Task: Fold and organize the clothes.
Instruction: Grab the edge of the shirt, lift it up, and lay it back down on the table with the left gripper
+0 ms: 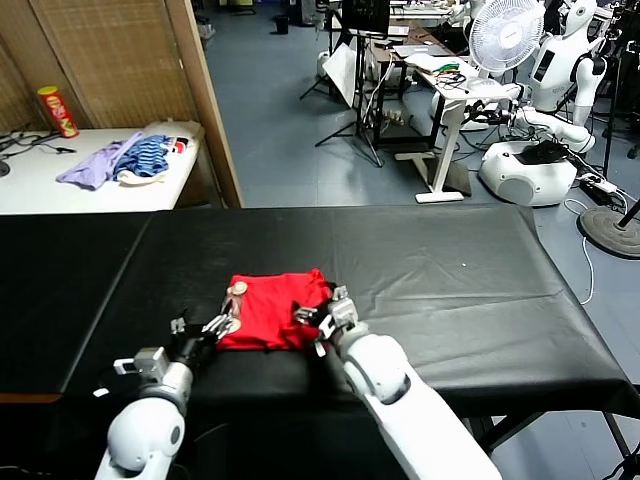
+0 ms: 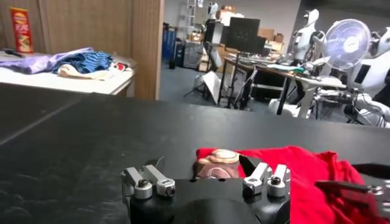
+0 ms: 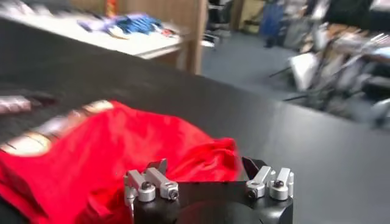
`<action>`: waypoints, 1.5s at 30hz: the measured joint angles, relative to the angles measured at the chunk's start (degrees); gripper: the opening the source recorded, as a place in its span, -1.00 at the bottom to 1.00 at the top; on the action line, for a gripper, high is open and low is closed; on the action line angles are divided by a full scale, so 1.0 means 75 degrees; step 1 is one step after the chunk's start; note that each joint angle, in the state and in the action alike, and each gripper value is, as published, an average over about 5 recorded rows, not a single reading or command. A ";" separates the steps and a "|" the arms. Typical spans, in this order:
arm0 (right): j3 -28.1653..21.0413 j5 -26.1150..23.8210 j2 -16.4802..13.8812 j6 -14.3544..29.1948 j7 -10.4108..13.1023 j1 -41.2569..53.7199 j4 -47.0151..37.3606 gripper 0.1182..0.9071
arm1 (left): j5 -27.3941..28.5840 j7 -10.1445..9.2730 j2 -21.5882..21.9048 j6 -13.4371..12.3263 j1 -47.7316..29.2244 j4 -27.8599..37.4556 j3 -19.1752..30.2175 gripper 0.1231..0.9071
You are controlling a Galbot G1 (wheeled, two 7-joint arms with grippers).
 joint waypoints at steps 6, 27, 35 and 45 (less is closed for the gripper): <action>0.0588 -0.0378 0.0068 0.0519 0.0197 -0.0811 0.0719 0.72 | -0.0646 0.0012 -0.0103 0.0099 -0.0182 0.0306 -0.0087 0.72; 0.1311 0.0411 0.0114 0.1112 -0.0256 -0.2030 0.1561 0.72 | -0.4047 0.0028 -0.0360 0.0751 -0.0636 0.1006 -0.0386 -0.23; 0.1490 -0.0009 0.0217 0.0894 0.0031 -0.2268 0.1712 0.72 | -0.3081 0.0021 -0.0389 0.0644 -0.0524 0.0814 -0.0291 -0.91; 0.1666 -0.0338 0.0239 0.0641 0.0153 -0.2393 0.1628 0.72 | 0.0650 0.0136 0.0259 0.0266 -0.0100 0.0307 -0.0424 -0.92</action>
